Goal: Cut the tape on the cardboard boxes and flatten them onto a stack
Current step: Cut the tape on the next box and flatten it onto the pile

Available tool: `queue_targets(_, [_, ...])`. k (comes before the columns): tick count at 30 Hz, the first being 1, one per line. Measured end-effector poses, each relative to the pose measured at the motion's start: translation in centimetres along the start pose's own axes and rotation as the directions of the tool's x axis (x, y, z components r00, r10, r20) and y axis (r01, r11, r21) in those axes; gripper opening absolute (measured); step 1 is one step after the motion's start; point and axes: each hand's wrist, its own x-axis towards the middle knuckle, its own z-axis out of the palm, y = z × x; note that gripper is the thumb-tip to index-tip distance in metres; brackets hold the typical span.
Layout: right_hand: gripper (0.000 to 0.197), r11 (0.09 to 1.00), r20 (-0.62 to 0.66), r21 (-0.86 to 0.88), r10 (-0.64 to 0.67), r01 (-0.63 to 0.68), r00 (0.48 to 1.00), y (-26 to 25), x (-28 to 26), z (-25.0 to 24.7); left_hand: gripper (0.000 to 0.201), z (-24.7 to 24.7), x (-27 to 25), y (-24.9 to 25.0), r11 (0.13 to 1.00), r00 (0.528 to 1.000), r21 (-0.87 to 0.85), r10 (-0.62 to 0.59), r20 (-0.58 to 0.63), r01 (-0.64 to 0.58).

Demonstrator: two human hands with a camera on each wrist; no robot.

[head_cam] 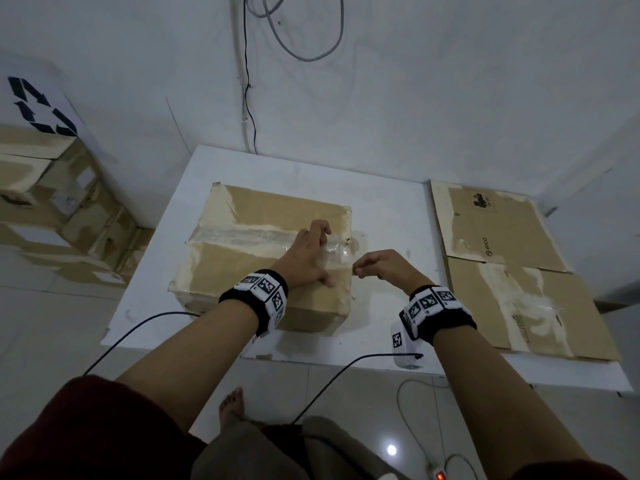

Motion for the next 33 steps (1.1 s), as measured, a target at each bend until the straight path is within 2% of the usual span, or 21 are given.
queue_targets(3, [0.015, 0.998, -0.054, 0.059, -0.013, 0.016, 0.998, 0.4, -0.4, 0.3, 0.093, -0.4, 0.1, 1.1, 0.999, 1.000, 0.030, 0.021, 0.015, -0.021])
queue_targets(6, [0.013, 0.992, -0.169, 0.118, -0.021, 0.041, 0.985, 1.2, -0.3, 0.8, 0.089, -0.5, 0.2, 2.1, 0.997, 0.988, 0.051, 0.072, -0.137, -0.066])
queue_targets(8, [0.011, 0.984, -0.286, 0.153, -0.039, 0.086, 0.957, 1.9, -0.2, 0.6, 0.083, -0.7, 0.5, 2.7, 0.972, 0.950, 0.200, 0.177, -0.258, -0.127])
queue_targets(10, [0.008, 0.967, -0.345, 0.218, -0.051, 0.133, 0.937, 1.9, -0.8, 0.3, 0.082, -0.8, 0.7, 3.6, 0.914, 0.913, 0.366, 0.291, -0.285, -0.177])
queue_targets(11, [0.012, 0.954, -0.351, 0.260, -0.047, 0.146, 0.935, 1.7, -1.1, 0.2, 0.083, -1.1, 0.6, 4.1, 0.890, 0.918, 0.425, 0.297, -0.264, -0.166])
queue_targets(13, [0.021, 0.939, -0.349, 0.307, -0.042, 0.156, 0.936, 1.3, -1.7, 0.0, 0.077, -1.5, 0.0, 5.7, 0.833, 0.956, 0.547, 0.218, -0.197, -0.077])
queue_targets(15, [0.021, 0.936, -0.359, 0.293, -0.080, 0.194, 0.930, 1.3, -1.8, 0.0, 0.064, -1.6, -1.1, 7.0, 0.769, 0.968, 0.636, 0.201, -0.152, -0.060])
queue_targets(17, [0.017, 0.938, -0.361, 0.265, -0.118, 0.223, 0.925, 1.6, -1.7, 0.1, 0.064, -1.1, -2.8, 8.3, 0.800, 0.966, 0.597, 0.199, -0.164, -0.064])
queue_targets(19, [0.019, 0.938, -0.369, 0.253, -0.131, 0.235, 0.920, 1.5, -1.8, 0.4, 0.067, 0.2, -4.4, 8.6, 0.824, 0.972, 0.567, 0.128, -0.197, 0.006])
queue_targets(20, [0.020, 0.937, -0.372, 0.252, -0.135, 0.240, 0.918, 1.6, -1.7, 0.4, 0.068, 1.0, -5.1, 8.4, 0.794, 0.974, 0.607, 0.103, -0.201, 0.041])
queue_targets(22, [0.022, 0.943, -0.355, 0.236, -0.140, 0.233, 0.924, 1.9, -1.6, 0.6, 0.073, 2.6, -6.2, 7.9, 0.687, 0.987, 0.726, 0.094, -0.129, 0.030])
queue_targets(24, [0.024, 0.952, -0.330, 0.209, -0.145, 0.222, 0.933, 2.3, -1.6, 0.8, 0.061, 4.1, -7.0, 7.3, 0.717, 0.996, 0.691, -0.051, -0.079, 0.092])
queue_targets(26, [0.023, 0.958, -0.336, 0.186, -0.147, 0.219, 0.930, 2.7, -1.5, 1.1, 0.064, 5.6, -7.5, 6.5, 0.767, 0.976, 0.608, -0.203, -0.072, 0.205])
queue_targets(29, [0.020, 0.967, -0.374, 0.142, -0.145, 0.211, 0.916, 2.9, -1.2, 1.5, 0.072, 6.9, -7.8, 3.9, 0.760, 0.980, 0.620, -0.183, -0.082, 0.194])
queue_targets(33, [0.012, 0.977, -0.454, 0.021, -0.181, 0.213, 0.872, 2.4, -0.6, 2.1, 0.078, 5.9, -7.3, 2.8, 0.834, 0.977, 0.509, -0.194, -0.087, 0.211])
